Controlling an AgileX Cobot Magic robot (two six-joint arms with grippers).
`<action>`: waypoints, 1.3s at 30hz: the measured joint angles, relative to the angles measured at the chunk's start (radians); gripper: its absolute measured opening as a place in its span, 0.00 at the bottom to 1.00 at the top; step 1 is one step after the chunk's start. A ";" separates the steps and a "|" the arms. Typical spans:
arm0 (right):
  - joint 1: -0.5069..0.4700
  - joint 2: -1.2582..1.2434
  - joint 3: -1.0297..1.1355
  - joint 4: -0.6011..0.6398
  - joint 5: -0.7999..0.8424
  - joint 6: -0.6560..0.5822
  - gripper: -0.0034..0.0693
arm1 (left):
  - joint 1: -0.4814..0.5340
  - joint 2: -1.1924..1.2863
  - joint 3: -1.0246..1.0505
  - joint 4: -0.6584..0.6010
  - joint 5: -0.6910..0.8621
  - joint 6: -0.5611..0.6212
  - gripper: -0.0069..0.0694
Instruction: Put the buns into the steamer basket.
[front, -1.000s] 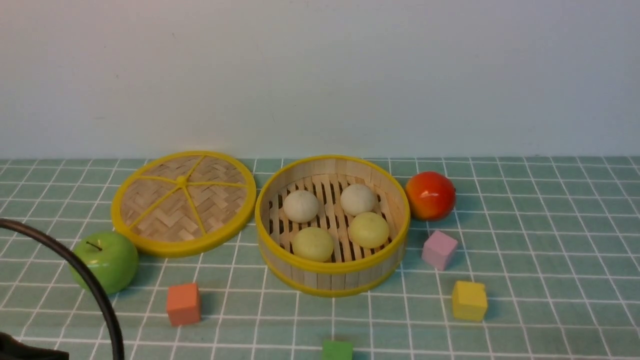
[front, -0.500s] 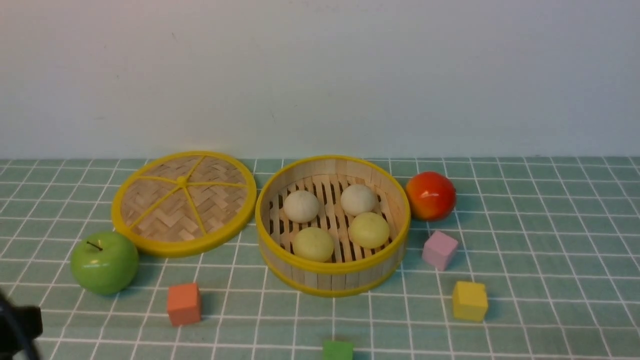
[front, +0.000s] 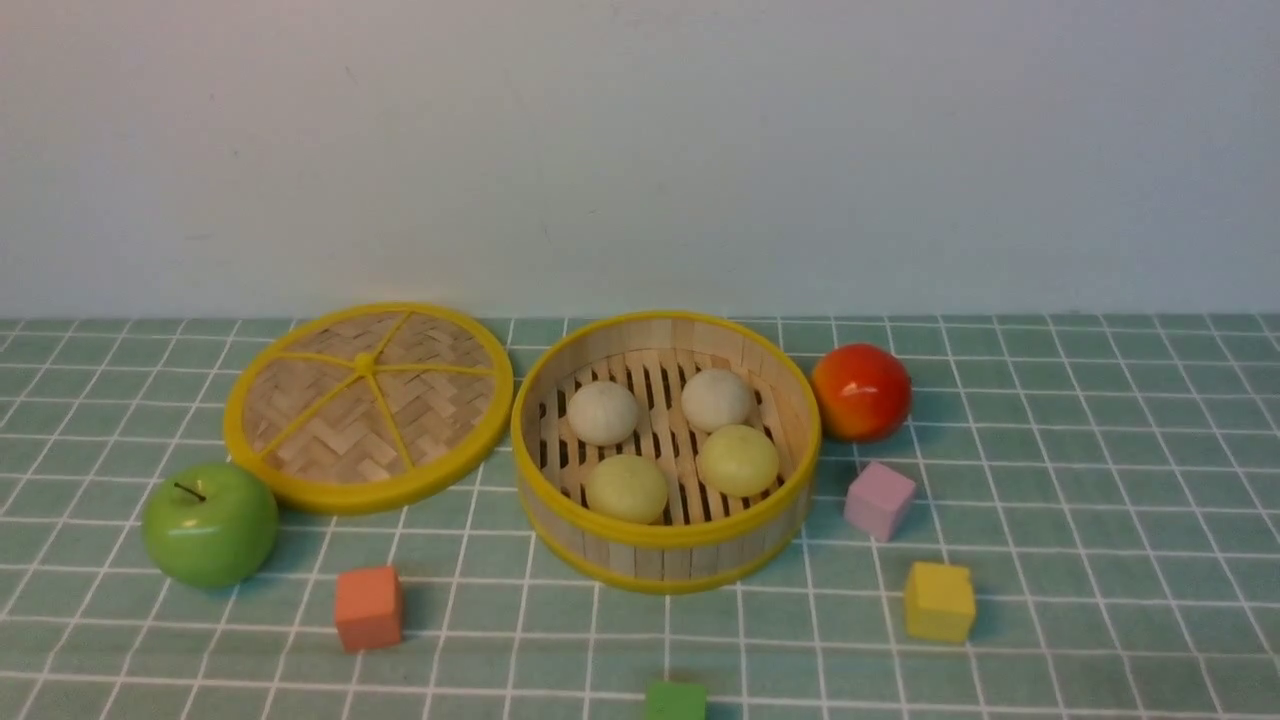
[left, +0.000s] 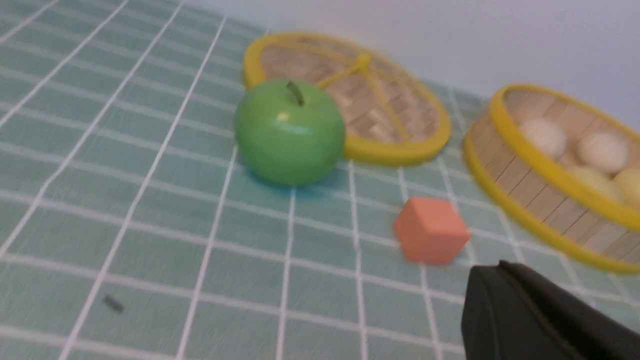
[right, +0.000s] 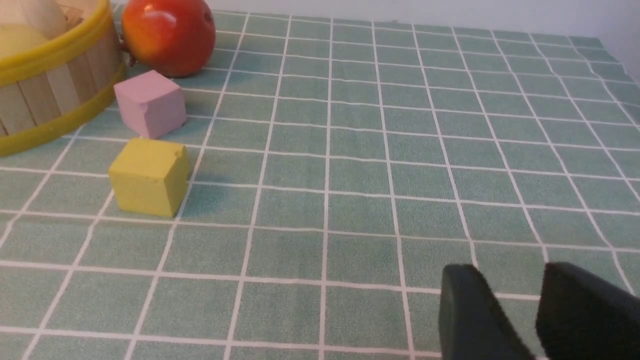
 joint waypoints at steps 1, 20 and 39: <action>0.000 0.000 0.000 0.000 0.000 0.000 0.37 | 0.002 0.000 0.003 0.000 0.021 0.000 0.07; 0.000 0.000 0.000 0.000 0.000 0.000 0.37 | 0.005 0.000 0.005 0.004 0.046 0.000 0.09; 0.000 0.000 0.000 -0.001 0.000 0.000 0.37 | 0.005 0.000 0.005 0.004 0.046 0.000 0.10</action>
